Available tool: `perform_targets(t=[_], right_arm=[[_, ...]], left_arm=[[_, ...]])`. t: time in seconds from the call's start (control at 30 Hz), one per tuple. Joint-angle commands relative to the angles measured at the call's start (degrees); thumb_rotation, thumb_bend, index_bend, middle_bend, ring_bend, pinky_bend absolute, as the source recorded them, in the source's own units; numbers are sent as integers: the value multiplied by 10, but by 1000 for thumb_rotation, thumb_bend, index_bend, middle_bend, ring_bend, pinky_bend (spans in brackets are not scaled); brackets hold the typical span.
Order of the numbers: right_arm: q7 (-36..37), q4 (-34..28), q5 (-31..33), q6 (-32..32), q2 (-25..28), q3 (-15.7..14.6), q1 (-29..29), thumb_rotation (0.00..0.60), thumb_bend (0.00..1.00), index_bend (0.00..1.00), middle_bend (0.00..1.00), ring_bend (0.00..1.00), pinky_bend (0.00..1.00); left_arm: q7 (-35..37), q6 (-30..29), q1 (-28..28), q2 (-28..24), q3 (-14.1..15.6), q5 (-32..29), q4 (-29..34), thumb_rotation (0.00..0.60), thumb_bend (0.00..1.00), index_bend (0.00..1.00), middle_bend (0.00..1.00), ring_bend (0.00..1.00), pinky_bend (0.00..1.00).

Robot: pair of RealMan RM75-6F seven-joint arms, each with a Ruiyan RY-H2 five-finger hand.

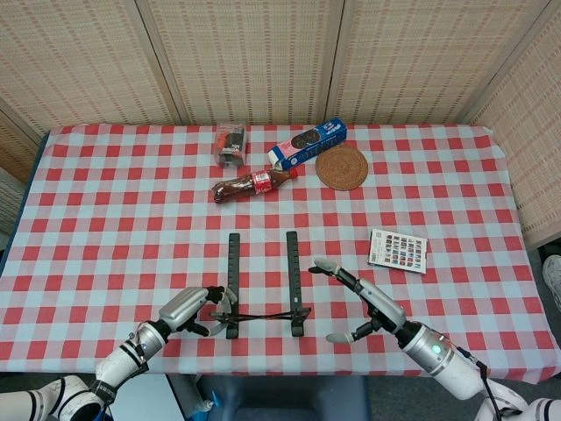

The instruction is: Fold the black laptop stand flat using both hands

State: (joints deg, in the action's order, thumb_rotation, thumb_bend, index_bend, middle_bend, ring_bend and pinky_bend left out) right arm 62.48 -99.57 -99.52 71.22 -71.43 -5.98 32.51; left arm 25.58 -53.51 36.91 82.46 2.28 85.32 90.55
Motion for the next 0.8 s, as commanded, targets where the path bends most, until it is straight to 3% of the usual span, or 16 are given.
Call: perform_targets(t=[0.03, 0.37, 0.6, 0.8], right_arm=[[-15, 2, 2, -5, 0, -1, -1, 600, 96, 53, 119, 4, 38], [-198, -40, 65, -99, 21, -10, 4, 600, 141, 61, 119, 4, 38], [-308, -58, 153, -141, -4, 14, 2, 600, 228, 254, 202, 19, 48], [-389, -70, 221, -186, -26, 36, 18, 600, 228, 335, 213, 25, 50]], left_arm=[[1, -2, -2, 0, -1, 1, -1, 571, 362, 529, 300, 299, 328], [4, -5, -4, -12, -2, 9, 0, 580, 362, 527, 300, 299, 328], [6, -2, -4, -17, -2, 11, 3, 584, 363, 525, 300, 299, 328], [5, 2, -3, -19, -4, 9, 6, 582, 362, 521, 300, 299, 328]])
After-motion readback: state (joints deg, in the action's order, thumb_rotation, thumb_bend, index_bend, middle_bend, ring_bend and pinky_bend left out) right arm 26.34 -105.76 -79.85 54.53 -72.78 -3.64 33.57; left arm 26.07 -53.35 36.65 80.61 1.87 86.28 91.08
